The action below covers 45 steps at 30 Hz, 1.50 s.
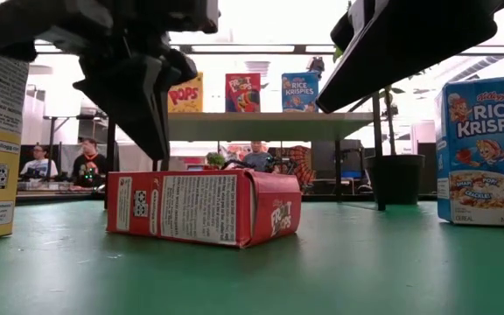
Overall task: Stack cereal on shelf
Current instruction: Put the top red cereal box on the shelf aligned with the other red cereal box
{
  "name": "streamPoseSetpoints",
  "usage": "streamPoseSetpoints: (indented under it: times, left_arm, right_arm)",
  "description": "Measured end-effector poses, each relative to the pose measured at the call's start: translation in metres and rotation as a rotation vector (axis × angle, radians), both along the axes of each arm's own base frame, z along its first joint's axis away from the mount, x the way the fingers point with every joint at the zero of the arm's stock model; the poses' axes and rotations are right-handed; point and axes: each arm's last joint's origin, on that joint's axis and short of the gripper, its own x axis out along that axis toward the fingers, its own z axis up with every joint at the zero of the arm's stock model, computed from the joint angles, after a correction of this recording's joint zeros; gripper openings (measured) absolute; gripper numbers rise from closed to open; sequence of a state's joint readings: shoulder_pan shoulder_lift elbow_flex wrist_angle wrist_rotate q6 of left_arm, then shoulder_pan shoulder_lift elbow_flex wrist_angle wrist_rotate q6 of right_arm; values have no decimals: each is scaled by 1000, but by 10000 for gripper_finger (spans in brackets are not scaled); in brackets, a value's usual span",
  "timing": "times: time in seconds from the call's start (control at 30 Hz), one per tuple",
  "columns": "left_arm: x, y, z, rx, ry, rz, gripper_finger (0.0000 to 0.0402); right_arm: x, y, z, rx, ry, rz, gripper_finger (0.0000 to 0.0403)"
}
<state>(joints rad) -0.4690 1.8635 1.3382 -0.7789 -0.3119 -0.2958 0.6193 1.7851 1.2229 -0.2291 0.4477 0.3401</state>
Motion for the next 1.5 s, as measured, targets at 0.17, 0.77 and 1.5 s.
streamPoseSetpoints:
  times: [0.17, 0.77, 1.5]
  left_arm:
    - [-3, 2, -10, 4, 8, 0, 0]
    - [-9, 5, -3, 40, 90, 15, 0]
    - [-1, 14, 78, 109, 216, -340, 0]
  right_arm:
    - [0, 0, 0, 2, -2, 0, 9]
    - [0, 0, 0, 1, -1, 0, 9]
    - [-14, -23, 23, -164, 9, 123, 9]
